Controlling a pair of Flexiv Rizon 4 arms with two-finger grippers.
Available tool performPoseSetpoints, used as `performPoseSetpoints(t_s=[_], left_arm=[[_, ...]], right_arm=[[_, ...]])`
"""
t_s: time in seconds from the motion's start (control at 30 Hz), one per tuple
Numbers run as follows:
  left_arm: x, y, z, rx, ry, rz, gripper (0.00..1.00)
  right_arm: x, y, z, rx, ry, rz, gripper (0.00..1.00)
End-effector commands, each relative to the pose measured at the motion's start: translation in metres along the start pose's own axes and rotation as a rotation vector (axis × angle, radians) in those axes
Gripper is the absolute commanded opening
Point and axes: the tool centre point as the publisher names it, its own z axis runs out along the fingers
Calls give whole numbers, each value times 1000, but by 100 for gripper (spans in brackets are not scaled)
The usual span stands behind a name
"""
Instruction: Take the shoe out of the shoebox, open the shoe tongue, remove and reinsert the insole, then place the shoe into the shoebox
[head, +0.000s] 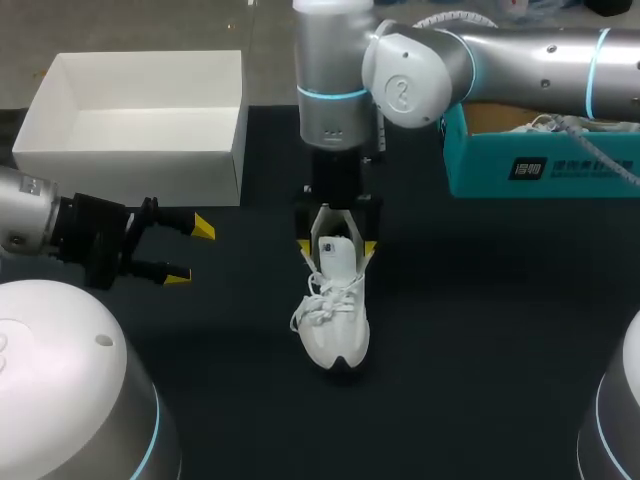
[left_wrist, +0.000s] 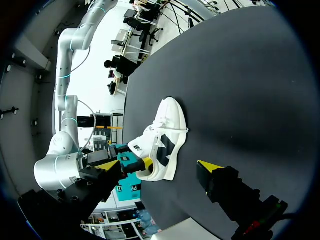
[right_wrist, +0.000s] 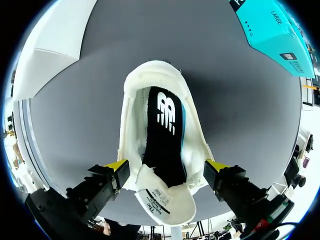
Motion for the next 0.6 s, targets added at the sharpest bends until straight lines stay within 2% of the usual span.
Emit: performPoseSetpoints(t_s=[0.03,0.6], left_arm=[[-1,-1,0,-1,5,0,100],[-1,-1,0,-1,5,0,100]], right_arm=[[1,-2,2,-3,-1,-2,100],[-3,-12,4,-4,14,5,100]])
